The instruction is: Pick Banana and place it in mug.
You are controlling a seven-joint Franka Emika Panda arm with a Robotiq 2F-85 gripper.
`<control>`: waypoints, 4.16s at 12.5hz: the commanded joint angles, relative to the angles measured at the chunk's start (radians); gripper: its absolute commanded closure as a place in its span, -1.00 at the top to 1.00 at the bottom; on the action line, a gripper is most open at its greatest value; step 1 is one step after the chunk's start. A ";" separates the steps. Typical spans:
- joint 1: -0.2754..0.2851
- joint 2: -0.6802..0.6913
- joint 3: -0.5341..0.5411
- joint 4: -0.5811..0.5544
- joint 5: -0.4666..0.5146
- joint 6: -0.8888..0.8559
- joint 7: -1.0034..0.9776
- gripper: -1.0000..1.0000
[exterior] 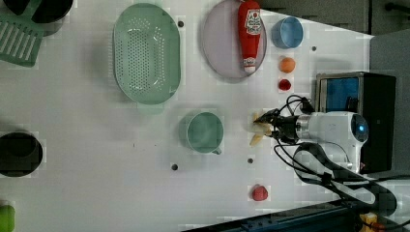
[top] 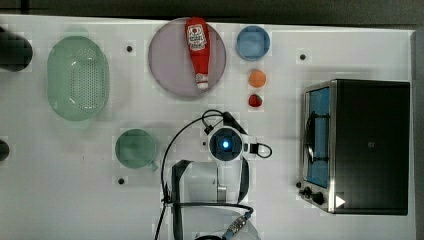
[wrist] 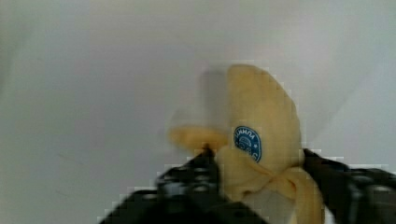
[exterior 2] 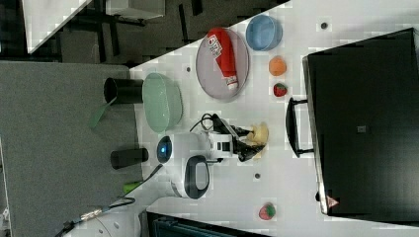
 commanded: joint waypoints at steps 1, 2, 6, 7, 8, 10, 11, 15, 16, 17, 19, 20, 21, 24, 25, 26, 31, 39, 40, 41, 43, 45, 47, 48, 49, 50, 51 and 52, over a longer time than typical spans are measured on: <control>0.009 -0.046 -0.005 -0.005 -0.003 0.003 -0.008 -0.30; 0.009 -0.044 -0.004 -0.005 -0.003 0.005 -0.008 -0.50; 0.008 -0.109 -0.003 0.000 -0.003 0.004 -0.008 -0.53; 0.008 -0.155 -0.004 0.004 -0.003 -0.003 -0.008 -0.53; 0.009 -0.210 -0.004 0.005 -0.003 -0.021 -0.008 -0.53; 0.012 -0.370 0.005 0.026 -0.003 -0.152 -0.008 -0.53; 0.012 -0.435 0.009 0.039 -0.003 -0.250 -0.008 -0.53; 0.021 -0.628 0.043 0.176 -0.003 -0.729 -0.008 -0.53; 0.031 -0.649 0.069 0.227 -0.003 -0.850 -0.004 -0.53; 0.043 -0.655 0.105 0.279 -0.002 -0.956 0.019 -0.53; 0.062 -0.645 0.182 0.355 0.010 -1.028 0.125 -0.53; 0.069 -0.640 0.218 0.367 0.039 -1.026 0.192 -0.53; 0.077 -0.630 0.266 0.367 0.107 -1.025 0.286 -0.53; 0.080 -0.573 0.361 0.364 0.160 -0.964 0.432 -0.53; 0.080 -0.547 0.387 0.359 0.160 -0.926 0.466 -0.53; 0.080 -0.519 0.409 0.345 0.160 -0.873 0.508 -0.53; 0.081 -0.397 0.452 0.199 0.081 -0.559 0.594 -0.53; 0.082 -0.297 0.464 0.090 0.034 -0.348 0.725 -0.05; 0.082 -0.299 0.462 0.092 0.034 -0.346 0.726 0.24; 0.082 -0.305 0.460 0.096 0.034 -0.339 0.725 0.46; 0.082 -0.314 0.461 0.092 0.034 -0.335 0.725 0.93; 0.079 -0.336 0.453 0.107 0.035 -0.326 0.725 1.00; 0.069 -0.392 0.424 0.139 0.035 -0.376 0.714 1.00; 0.065 -0.425 0.401 0.165 0.035 -0.438 0.673 1.00; 0.061 -0.458 0.373 0.199 0.035 -0.512 0.592 1.00; 0.059 -0.492 0.338 0.239 0.035 -0.592 0.503 1.00; 0.054 -0.526 0.297 0.284 0.035 -0.676 0.448 1.00; 0.050 -0.556 0.256 0.328 0.035 -0.758 0.402 1.00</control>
